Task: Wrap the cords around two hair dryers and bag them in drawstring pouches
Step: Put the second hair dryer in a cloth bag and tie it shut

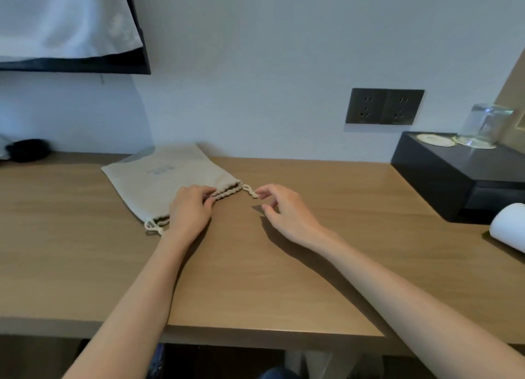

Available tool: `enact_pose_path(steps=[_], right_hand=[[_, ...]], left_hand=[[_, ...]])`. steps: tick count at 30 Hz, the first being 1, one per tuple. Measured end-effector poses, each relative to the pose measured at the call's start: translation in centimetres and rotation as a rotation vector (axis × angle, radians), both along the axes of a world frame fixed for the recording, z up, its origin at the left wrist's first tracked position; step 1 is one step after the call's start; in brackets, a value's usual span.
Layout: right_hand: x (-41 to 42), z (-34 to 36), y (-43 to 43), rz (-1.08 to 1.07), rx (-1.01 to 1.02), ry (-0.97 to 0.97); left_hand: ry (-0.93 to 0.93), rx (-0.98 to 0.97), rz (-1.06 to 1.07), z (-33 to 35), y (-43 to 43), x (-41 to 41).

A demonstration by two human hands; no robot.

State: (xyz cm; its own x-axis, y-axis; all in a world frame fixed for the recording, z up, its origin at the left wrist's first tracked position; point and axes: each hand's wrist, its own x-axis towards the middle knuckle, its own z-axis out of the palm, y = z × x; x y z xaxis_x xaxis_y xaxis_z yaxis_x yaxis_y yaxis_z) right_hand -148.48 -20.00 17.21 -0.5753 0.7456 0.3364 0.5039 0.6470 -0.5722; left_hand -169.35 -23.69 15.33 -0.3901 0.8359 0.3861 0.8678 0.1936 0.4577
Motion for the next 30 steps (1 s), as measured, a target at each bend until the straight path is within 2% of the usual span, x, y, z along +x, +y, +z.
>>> enact_pose_path(steps=[9, 15, 17, 19, 20, 22, 24, 27, 28, 30], right_hand=[[6.3, 0.9, -0.5, -0.16, 0.055, 0.042], [12.5, 2.0, -0.7, -0.318, 0.074, 0.041], [14.4, 2.2, -0.8, -0.354, 0.06, 0.023], [16.1, 2.3, -0.7, -0.39, 0.058, 0.005], [16.7, 2.3, -0.5, -0.403, 0.057, -0.005], [17.4, 2.2, -0.3, -0.405, 0.044, -0.034], [17.6, 1.9, -0.2, -0.364, 0.005, -0.078], [16.6, 1.3, -0.4, -0.329, -0.047, -0.217], [16.0, 1.1, -0.3, -0.349, -0.045, -0.308], [14.4, 0.5, 0.0, -0.391, -0.043, -0.547]], left_hand=[[-0.057, -0.021, -0.398, 1.4, -1.6, 9.5], [-0.192, -0.269, -0.567, 3.4, -1.6, 17.8], [-0.304, -0.365, -0.636, 4.5, -1.5, 20.0], [-0.545, -0.445, -0.723, 5.2, -1.8, 21.5], [-0.669, -0.457, -0.753, 5.4, -1.9, 21.9], [-0.801, -0.367, -0.755, 5.3, -1.7, 22.0], [-0.727, -0.189, -0.672, 4.9, -1.0, 21.2], [-0.338, -0.016, -0.472, 3.9, 0.8, 18.9], [-0.213, -0.02, -0.428, 3.4, 1.4, 18.1], [0.039, -0.169, -0.343, 2.6, 2.3, 16.7]])
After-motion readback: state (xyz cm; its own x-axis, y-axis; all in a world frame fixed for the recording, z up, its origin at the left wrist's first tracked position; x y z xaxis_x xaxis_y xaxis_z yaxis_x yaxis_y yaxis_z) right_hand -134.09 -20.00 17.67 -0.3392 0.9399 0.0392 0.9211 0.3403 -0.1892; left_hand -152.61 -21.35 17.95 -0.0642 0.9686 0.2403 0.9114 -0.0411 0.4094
